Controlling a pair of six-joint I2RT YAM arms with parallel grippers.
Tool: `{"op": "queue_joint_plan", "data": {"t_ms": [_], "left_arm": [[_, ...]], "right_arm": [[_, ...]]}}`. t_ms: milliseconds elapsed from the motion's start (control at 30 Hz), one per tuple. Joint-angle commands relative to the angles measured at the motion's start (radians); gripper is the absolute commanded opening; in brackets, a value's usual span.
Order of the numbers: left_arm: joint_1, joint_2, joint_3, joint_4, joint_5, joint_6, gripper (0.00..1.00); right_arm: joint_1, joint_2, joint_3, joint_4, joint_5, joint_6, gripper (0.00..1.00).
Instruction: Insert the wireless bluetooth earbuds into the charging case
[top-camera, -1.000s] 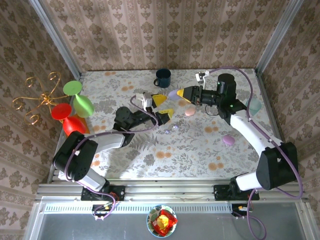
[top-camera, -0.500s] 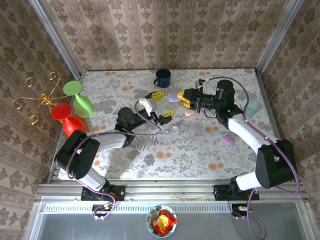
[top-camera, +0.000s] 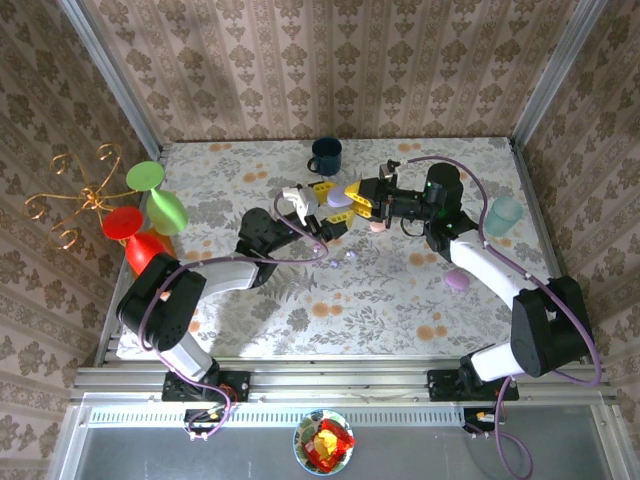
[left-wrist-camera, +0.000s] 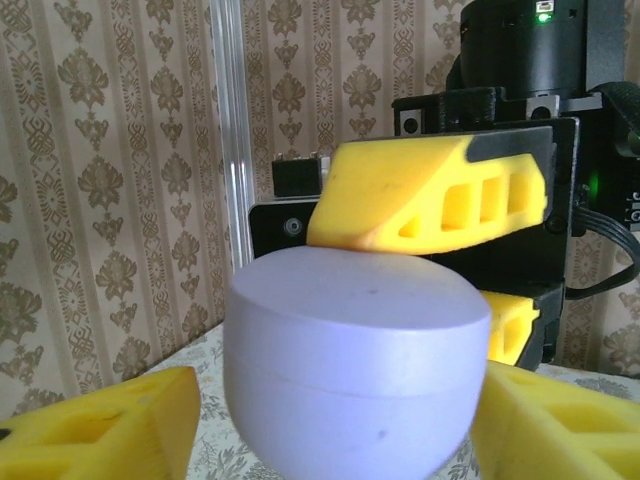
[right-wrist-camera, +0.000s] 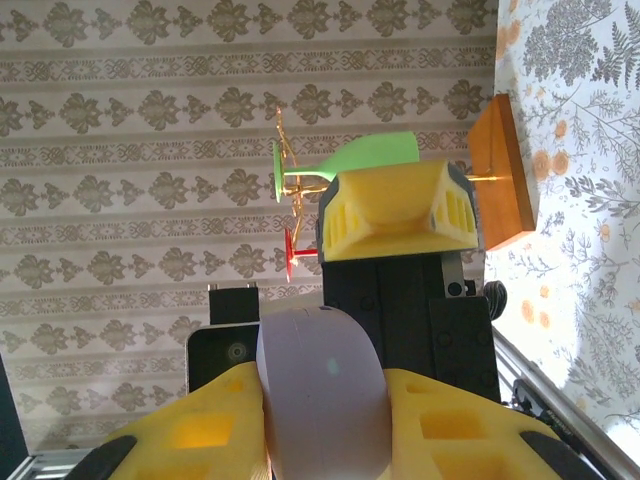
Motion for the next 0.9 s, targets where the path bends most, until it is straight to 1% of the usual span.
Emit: {"op": "queue_joint_plan", "data": {"t_ms": [0,67,233,500,700,767,800,867], "left_arm": [[-0.002,-0.002,0.023,0.037,0.027,-0.026,0.64],[-0.002,-0.008,0.017,0.036,0.025,-0.02,0.61],[-0.001,-0.014,0.009,0.035,0.025,0.004,0.59],[-0.001,-0.016,0.006,0.035,0.029,0.003,0.55],[-0.002,-0.016,0.01,0.035,0.042,0.004,0.48],[-0.002,-0.015,0.012,0.035,0.042,0.002,0.44],[-0.003,-0.014,0.01,0.035,0.071,0.001,0.42],[-0.003,-0.013,0.01,0.035,0.076,-0.001,0.39]], "right_arm": [[0.004,0.01,-0.006,0.037,-0.021,0.024,0.0],[0.004,0.012,-0.005,0.029,-0.022,0.024,0.0],[0.004,0.017,-0.005,0.011,-0.022,0.022,0.0],[0.003,0.016,-0.009,-0.033,-0.015,-0.001,0.0],[0.0,0.025,-0.009,-0.043,-0.014,-0.006,0.0],[0.002,0.027,-0.011,-0.045,-0.015,-0.006,0.0],[0.001,0.028,-0.009,-0.044,-0.016,-0.006,0.0],[0.0,0.028,-0.008,-0.049,-0.015,-0.007,0.0]]}}
